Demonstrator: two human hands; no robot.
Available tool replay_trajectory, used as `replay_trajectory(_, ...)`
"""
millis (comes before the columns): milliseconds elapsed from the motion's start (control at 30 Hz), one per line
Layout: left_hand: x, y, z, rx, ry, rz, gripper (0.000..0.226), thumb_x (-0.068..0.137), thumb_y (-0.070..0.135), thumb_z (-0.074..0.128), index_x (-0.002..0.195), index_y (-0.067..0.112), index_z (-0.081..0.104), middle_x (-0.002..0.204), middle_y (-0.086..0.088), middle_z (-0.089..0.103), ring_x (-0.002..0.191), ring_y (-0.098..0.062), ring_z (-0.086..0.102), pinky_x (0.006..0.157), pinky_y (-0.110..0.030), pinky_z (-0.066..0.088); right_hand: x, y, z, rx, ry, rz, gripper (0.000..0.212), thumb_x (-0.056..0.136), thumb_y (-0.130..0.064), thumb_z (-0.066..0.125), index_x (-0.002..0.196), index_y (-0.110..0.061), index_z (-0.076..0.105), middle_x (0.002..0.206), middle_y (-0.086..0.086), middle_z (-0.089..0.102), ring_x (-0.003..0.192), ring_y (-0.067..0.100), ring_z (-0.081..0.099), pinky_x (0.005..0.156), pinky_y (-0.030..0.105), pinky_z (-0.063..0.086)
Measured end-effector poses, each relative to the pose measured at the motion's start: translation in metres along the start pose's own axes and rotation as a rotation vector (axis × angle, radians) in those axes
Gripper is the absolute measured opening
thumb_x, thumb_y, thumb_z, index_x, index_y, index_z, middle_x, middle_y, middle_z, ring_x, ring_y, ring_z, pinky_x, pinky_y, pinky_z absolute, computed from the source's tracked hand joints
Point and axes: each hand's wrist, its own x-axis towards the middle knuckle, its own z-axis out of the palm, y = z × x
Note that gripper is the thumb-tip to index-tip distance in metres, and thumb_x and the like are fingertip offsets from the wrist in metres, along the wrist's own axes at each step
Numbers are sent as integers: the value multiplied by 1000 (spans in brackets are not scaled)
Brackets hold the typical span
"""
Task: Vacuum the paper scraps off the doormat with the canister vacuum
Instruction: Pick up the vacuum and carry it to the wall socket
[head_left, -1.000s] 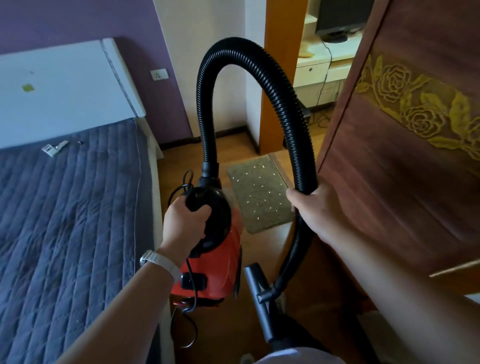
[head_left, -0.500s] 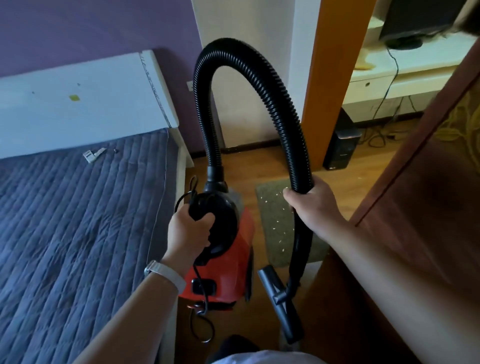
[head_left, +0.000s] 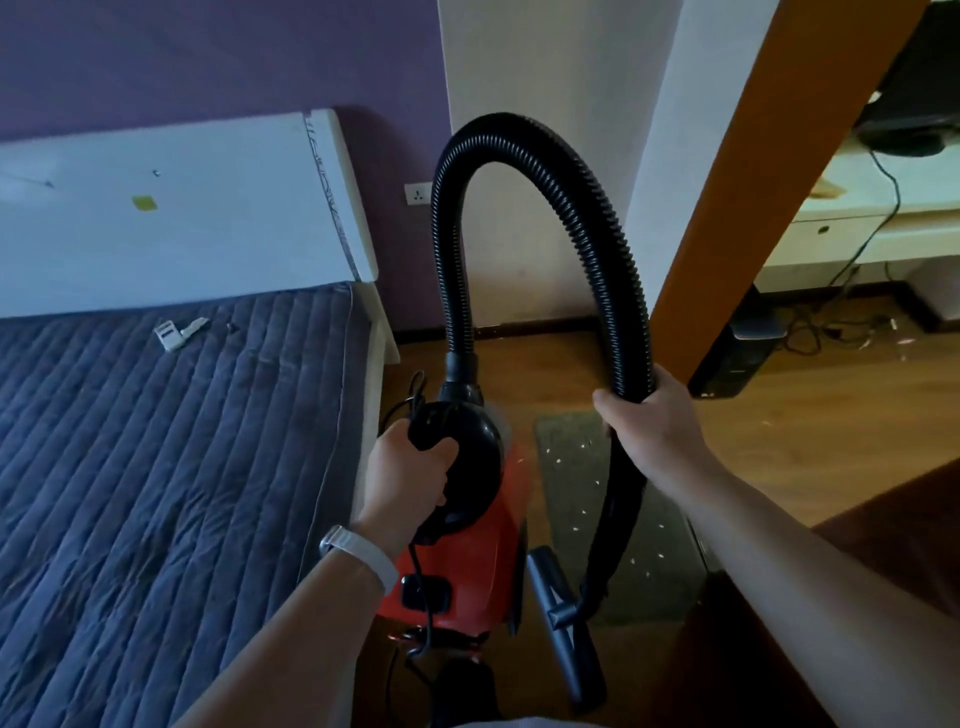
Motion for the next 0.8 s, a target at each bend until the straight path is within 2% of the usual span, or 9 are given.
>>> replay_trajectory(133,84,16,-21,25,-41,44,17,88,18,64,102,25,58,73,-11,67,44,-17,58,42,-26,49,64,-36,47,-7,11,24,14,86,-17,69,81,-16,56,67,7,60,56,18,57,51,26,46)
replay_trajectory(233,145,34,-37,34,-56,74,11,86,18,64,97,20,59,70,-12,66,41,-17,57,42,-29,51,108,-66,71,10,51,28,12,87,-18,69,89,-18,57,70,7,64,61,17,61,53,21,44)
replay_trajectory(333,195,49,-44,42,-59,63,6,86,17,63,91,14,59,67,-11,63,42,-18,57,41,-29,49,147,-83,87,19,87,46,13,86,-18,67,94,-15,57,69,6,62,57,11,58,47,13,40)
replay_trajectory(467,245,60,-46,47,-84,57,5,87,14,63,89,13,58,61,-8,60,36,-12,52,37,-25,46,195,-93,104,44,105,79,20,86,-16,67,103,-11,58,70,6,62,55,9,57,41,7,38)
replay_trajectory(567,287,69,-41,58,-72,43,7,86,17,64,90,14,59,67,-9,63,42,-15,56,38,-25,45,233,-97,115,46,99,103,19,87,-16,67,104,-13,58,73,7,63,60,12,59,43,9,40)
replay_trajectory(700,337,81,-21,65,-100,24,6,85,16,63,87,12,61,67,-10,62,45,-18,55,40,-23,44,293,-95,124,67,114,121,9,87,-16,67,90,-17,59,71,8,65,64,16,61,54,23,44)
replay_trajectory(800,383,95,0,95,-121,9,7,85,16,63,88,10,61,65,-10,60,46,-19,55,42,-26,46,348,-89,129,81,106,137,8,86,-15,66,84,-15,58,69,7,63,62,14,58,54,24,42)
